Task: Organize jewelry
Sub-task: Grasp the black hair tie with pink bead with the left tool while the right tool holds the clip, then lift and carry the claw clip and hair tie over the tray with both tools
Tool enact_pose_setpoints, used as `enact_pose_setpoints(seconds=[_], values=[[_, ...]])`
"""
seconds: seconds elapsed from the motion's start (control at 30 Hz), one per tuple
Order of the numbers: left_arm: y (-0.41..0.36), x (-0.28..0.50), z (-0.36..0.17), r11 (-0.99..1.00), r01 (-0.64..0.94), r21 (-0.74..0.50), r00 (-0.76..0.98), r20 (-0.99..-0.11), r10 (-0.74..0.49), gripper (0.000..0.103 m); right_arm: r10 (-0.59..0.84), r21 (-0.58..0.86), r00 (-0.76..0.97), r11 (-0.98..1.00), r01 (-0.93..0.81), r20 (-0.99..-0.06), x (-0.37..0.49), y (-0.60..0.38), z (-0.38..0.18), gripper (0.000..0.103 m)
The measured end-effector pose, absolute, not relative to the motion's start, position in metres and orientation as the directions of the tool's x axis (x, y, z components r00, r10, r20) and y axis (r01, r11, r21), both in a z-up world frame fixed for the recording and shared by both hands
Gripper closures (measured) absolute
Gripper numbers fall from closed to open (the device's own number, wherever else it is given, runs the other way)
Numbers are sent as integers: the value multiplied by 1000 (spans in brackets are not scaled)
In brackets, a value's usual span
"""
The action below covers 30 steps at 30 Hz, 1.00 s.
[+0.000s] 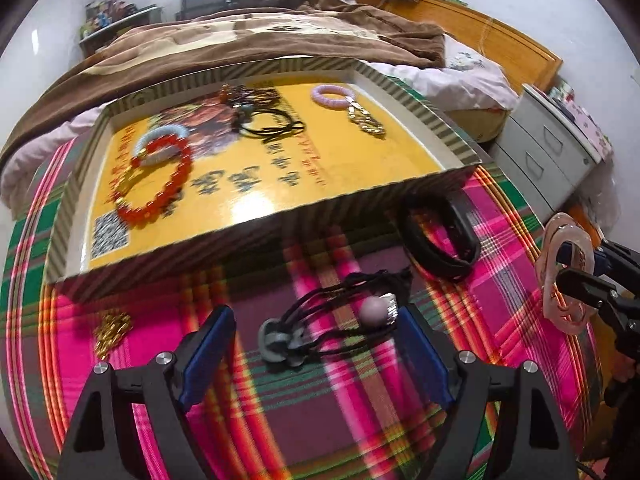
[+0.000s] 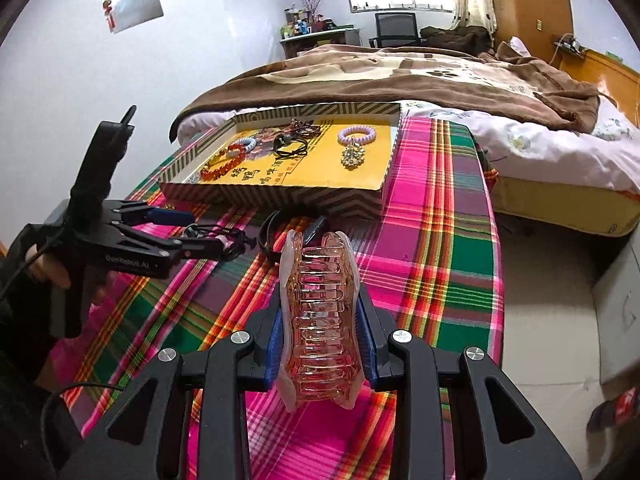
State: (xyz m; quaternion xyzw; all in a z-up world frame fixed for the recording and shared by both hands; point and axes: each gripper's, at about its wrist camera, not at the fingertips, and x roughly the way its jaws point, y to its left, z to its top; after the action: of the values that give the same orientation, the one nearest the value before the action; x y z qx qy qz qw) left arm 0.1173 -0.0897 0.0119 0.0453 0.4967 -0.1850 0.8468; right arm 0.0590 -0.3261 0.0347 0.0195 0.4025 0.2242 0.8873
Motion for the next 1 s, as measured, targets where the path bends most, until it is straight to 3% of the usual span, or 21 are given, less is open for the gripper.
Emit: enact_pose_setpoints(seconds=[0.33, 0.53, 0.67, 0.83, 0.87, 1.0], values=[[-115, 112, 7, 918, 397, -12, 479, -850, -218, 19, 427, 248, 581, 898, -365, -693, 58, -331, 31, 70], [-109, 111, 12, 920, 392, -5, 496, -841, -216, 49, 427, 257, 583, 899, -355, -691, 58, -333, 29, 70], [-110, 109, 15, 918, 398, 3, 499, -840, -213, 77, 428, 264, 585, 900, -348, -688, 58, -333, 29, 70], [-110, 107, 17, 921, 390, -3, 505, -836, -216, 79, 426, 267, 592, 902, -340, -684, 57, -332, 31, 70], [-110, 107, 18, 919, 393, -11, 500, -837, -224, 99, 426, 268, 594, 902, -339, -683, 56, -332, 31, 70], [-107, 105, 19, 921, 388, -21, 497, -837, -228, 98, 421, 266, 600, 904, -334, -680, 57, -331, 33, 70]])
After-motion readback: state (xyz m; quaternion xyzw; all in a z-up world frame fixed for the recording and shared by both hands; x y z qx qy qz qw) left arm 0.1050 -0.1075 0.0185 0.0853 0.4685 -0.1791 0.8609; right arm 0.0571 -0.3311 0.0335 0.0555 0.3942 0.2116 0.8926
